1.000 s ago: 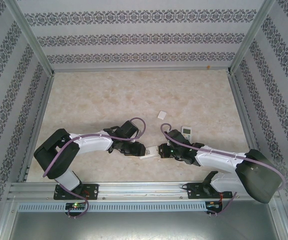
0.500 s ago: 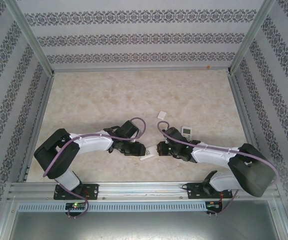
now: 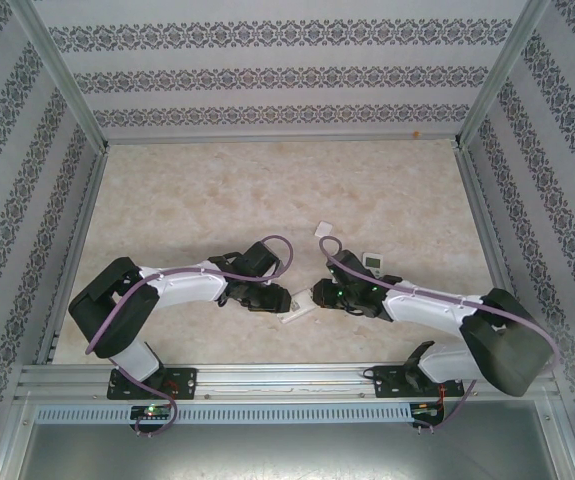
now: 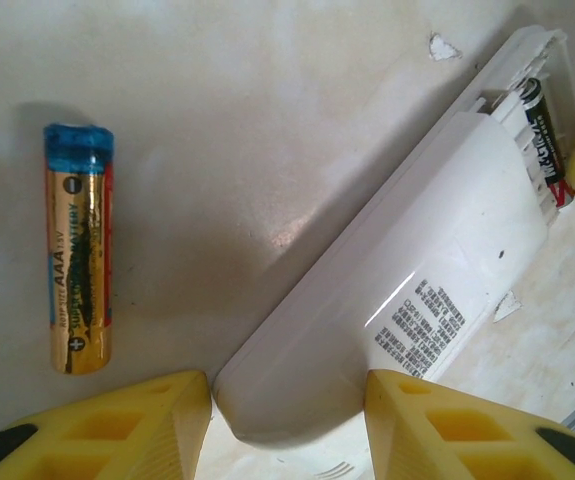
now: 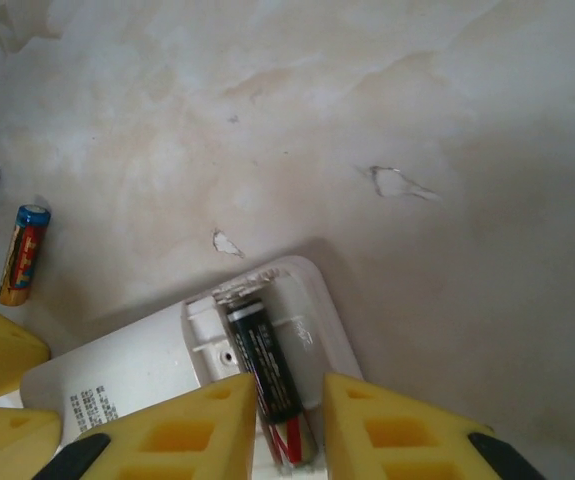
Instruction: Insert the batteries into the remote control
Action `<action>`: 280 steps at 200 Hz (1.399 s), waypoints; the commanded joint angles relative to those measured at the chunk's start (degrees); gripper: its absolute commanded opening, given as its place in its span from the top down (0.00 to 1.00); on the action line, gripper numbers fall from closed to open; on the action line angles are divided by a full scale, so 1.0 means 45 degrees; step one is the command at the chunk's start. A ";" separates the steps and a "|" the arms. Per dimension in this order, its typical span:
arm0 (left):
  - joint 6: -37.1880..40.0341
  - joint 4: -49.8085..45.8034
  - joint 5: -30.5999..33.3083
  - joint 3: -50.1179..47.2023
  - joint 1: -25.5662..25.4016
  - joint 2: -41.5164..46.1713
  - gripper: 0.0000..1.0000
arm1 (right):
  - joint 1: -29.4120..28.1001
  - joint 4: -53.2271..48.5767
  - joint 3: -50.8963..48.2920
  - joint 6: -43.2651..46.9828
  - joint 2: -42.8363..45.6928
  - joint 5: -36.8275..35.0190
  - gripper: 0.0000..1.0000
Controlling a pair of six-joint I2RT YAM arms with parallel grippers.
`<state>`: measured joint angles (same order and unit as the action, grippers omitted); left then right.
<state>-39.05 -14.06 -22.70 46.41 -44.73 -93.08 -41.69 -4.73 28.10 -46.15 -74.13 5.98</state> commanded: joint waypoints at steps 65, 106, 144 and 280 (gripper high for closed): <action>0.1077 -0.1528 0.3987 0.0739 0.0152 0.0553 0.51 | 0.0266 -0.2055 0.0673 0.0032 0.1447 -0.0740 0.71; 0.0851 -0.0919 0.3062 0.0402 0.0155 0.0586 0.50 | 0.0454 -0.2484 0.1099 0.0408 0.1368 -0.0643 0.68; 0.0692 -0.0616 0.3016 -0.0028 0.0155 0.1609 0.47 | 0.0226 -0.2330 0.1529 0.0472 0.0848 -0.0370 0.63; 0.1599 -0.2384 0.2395 -0.0385 0.5815 0.8483 0.25 | -0.2080 -0.5238 0.9421 -0.3216 -0.6427 -0.2023 0.59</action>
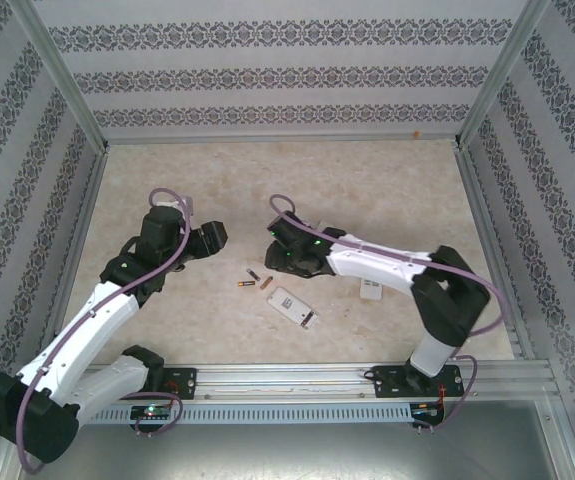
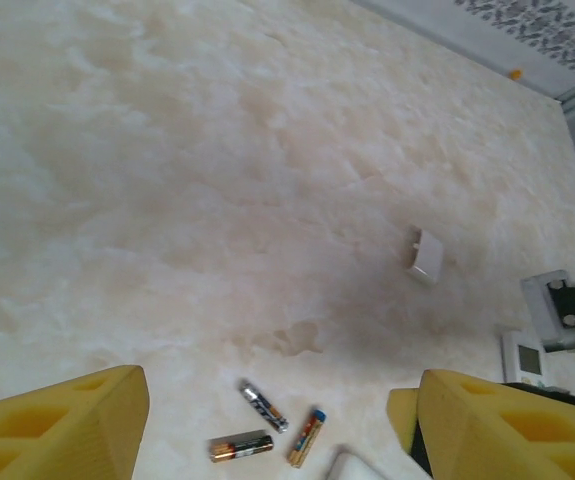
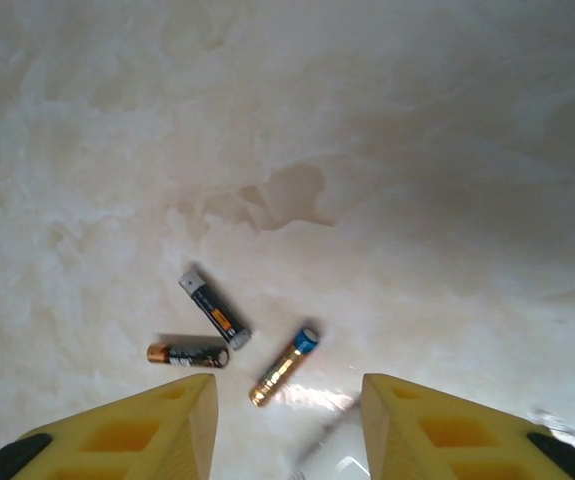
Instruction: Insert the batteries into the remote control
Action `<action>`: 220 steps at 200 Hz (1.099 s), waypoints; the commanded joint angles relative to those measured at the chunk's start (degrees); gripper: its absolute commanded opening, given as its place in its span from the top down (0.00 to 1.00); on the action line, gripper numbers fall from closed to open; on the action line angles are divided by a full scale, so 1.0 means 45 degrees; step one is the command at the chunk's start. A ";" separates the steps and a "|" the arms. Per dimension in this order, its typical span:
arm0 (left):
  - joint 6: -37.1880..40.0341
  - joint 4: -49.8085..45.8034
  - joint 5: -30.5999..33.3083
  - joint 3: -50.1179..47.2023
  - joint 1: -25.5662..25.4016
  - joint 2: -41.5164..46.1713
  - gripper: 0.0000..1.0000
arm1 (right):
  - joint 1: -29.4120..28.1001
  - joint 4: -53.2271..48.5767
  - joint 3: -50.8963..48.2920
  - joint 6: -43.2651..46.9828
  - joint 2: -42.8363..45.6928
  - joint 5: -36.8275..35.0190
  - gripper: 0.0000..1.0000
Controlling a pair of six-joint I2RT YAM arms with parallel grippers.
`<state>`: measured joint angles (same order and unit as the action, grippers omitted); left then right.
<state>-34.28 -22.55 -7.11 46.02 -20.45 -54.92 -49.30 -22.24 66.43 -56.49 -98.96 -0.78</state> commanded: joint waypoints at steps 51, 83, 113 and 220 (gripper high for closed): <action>0.0841 -0.0130 -0.1978 -0.0832 0.0648 -0.0228 0.14 | -0.1068 -0.2501 0.2613 -0.0102 -0.2656 -0.1050 0.61; 0.0981 -0.0066 -0.2285 -0.1036 0.0709 -0.0135 0.10 | -0.1189 -0.2785 0.2922 0.1663 -0.2782 -0.1063 0.62; 0.1193 -0.0197 -0.2034 -0.1101 0.0764 0.0347 0.07 | -0.1505 -0.1952 0.2244 0.8372 -0.1235 -0.2138 0.55; 0.0324 0.0176 -0.1717 -0.2021 0.0897 0.1579 0.02 | -0.0211 -0.3261 0.6052 1.1878 -0.4516 0.2038 0.61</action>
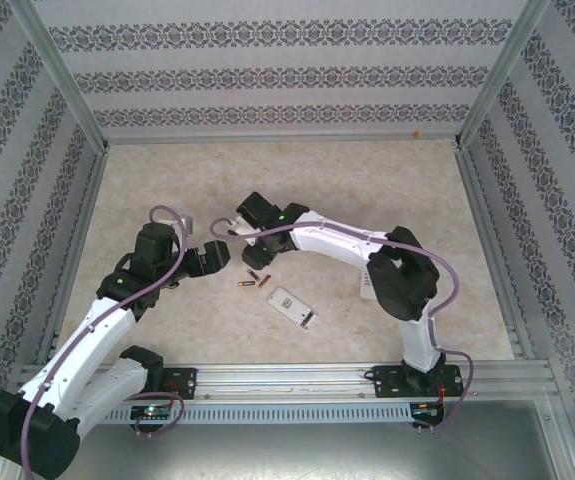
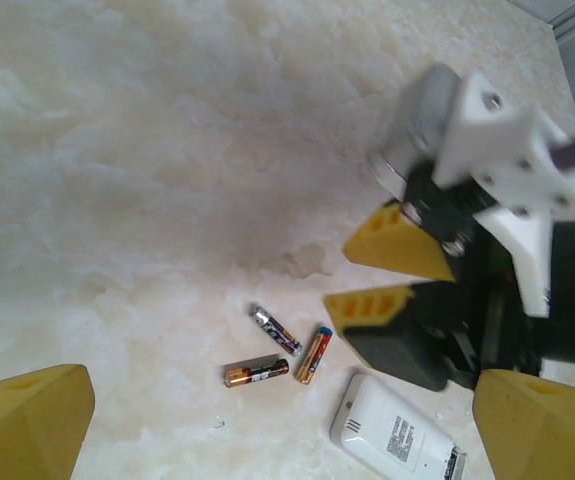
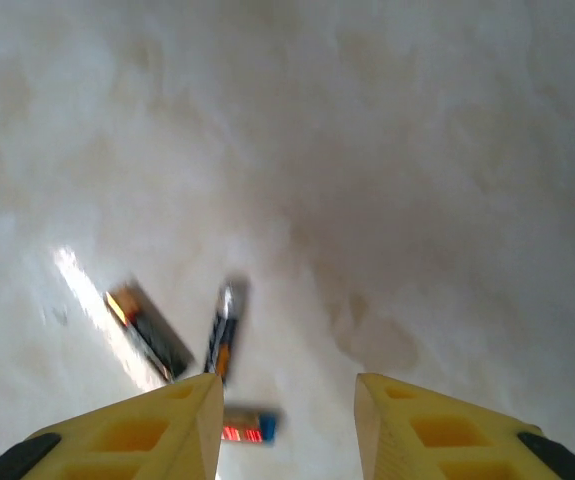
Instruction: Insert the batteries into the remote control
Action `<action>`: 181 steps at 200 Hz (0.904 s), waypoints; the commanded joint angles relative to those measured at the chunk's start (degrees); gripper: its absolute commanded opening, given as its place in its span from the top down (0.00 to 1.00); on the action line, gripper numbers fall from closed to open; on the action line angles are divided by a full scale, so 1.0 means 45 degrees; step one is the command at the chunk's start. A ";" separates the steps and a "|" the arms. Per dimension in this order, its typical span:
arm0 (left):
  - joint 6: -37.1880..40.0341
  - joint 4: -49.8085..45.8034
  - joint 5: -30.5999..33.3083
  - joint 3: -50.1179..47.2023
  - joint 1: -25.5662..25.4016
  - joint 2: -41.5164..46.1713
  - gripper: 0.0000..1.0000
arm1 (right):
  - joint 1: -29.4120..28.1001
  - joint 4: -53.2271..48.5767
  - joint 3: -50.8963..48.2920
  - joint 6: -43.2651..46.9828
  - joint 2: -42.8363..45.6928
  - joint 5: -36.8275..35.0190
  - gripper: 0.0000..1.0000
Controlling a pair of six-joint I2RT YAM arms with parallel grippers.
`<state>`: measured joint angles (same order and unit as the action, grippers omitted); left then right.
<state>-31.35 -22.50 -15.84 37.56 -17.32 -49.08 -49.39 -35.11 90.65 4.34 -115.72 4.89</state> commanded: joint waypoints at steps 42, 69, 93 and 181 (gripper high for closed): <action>-0.0259 -0.0389 0.0360 0.0094 0.0264 0.0199 0.01 | -0.0292 -0.0730 0.1217 -0.2957 -0.1785 0.0973 0.62; -0.0431 -0.0134 0.0216 -0.0111 0.0279 0.0203 0.01 | -0.0428 -0.0581 0.1260 -0.3388 -0.2178 0.0979 0.64; -0.0531 -0.0039 0.0065 -0.0144 0.0276 0.0186 0.01 | -0.0499 -0.0632 0.1382 -0.3643 -0.2529 0.0272 0.69; -0.0430 0.0177 -0.0848 -0.0101 0.0300 -0.0092 0.03 | -0.0002 0.0992 -0.0283 -0.6841 0.1147 -0.0675 0.94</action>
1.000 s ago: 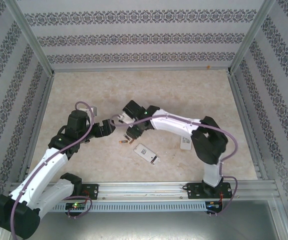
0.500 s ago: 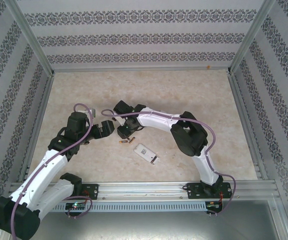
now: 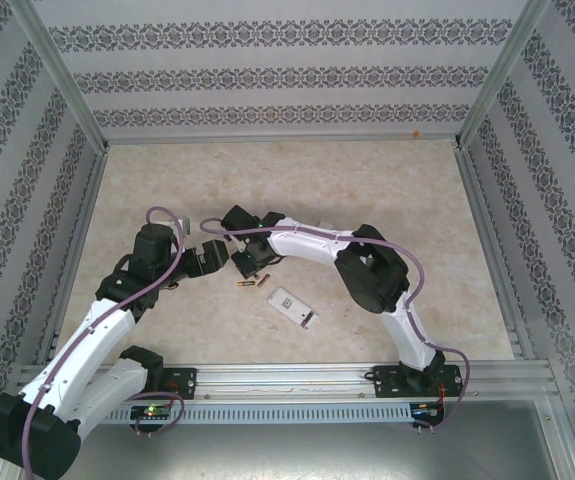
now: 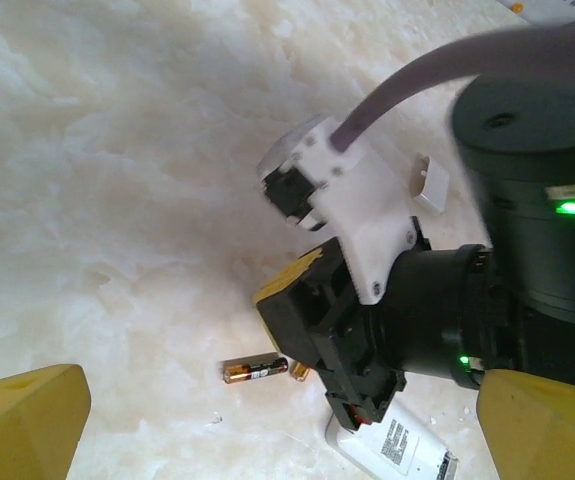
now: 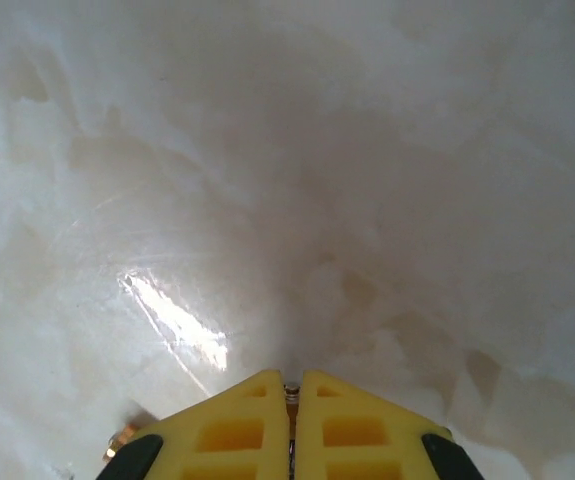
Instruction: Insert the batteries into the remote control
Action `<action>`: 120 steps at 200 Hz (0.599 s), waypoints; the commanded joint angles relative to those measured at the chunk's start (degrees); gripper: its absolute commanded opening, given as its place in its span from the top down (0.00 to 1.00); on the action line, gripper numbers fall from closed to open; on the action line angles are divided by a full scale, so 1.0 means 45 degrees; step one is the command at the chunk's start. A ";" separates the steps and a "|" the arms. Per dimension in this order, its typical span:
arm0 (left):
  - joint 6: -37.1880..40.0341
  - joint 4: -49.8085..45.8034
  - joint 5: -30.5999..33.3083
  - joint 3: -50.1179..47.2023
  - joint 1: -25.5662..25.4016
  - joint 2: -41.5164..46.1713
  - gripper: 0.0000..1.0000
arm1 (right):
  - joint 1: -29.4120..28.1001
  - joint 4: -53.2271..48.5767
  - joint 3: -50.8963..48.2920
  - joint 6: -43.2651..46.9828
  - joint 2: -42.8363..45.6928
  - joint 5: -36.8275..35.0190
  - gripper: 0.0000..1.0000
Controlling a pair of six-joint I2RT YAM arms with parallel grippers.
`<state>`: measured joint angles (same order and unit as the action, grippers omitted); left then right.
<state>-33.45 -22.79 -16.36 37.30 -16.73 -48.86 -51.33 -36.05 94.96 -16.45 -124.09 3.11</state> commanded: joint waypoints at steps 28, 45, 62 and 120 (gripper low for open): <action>0.0333 0.0882 -0.2136 0.0155 0.0048 -0.0902 0.07 | 0.0546 0.2351 -0.4776 -0.6098 0.6774 -0.2157 0.97; 0.0484 0.1328 -0.2524 0.0289 -0.0284 -0.1504 0.07 | 0.0117 0.2020 -0.6878 -0.8758 0.8873 -0.3713 0.97; 0.0652 0.1562 -0.2592 0.0492 -0.0597 -0.2117 0.06 | -0.0411 0.1554 -0.8745 -1.1175 1.0408 -0.4346 0.98; 0.0841 0.1826 -0.2507 0.0704 -0.0885 -0.2784 0.02 | -0.2318 0.0207 -1.1195 -1.7247 1.1431 -0.5464 0.96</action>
<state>-31.48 -17.10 -26.59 38.85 -19.92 -60.97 -60.86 -31.92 45.41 -79.83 -71.55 -17.58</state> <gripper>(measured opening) 0.975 0.062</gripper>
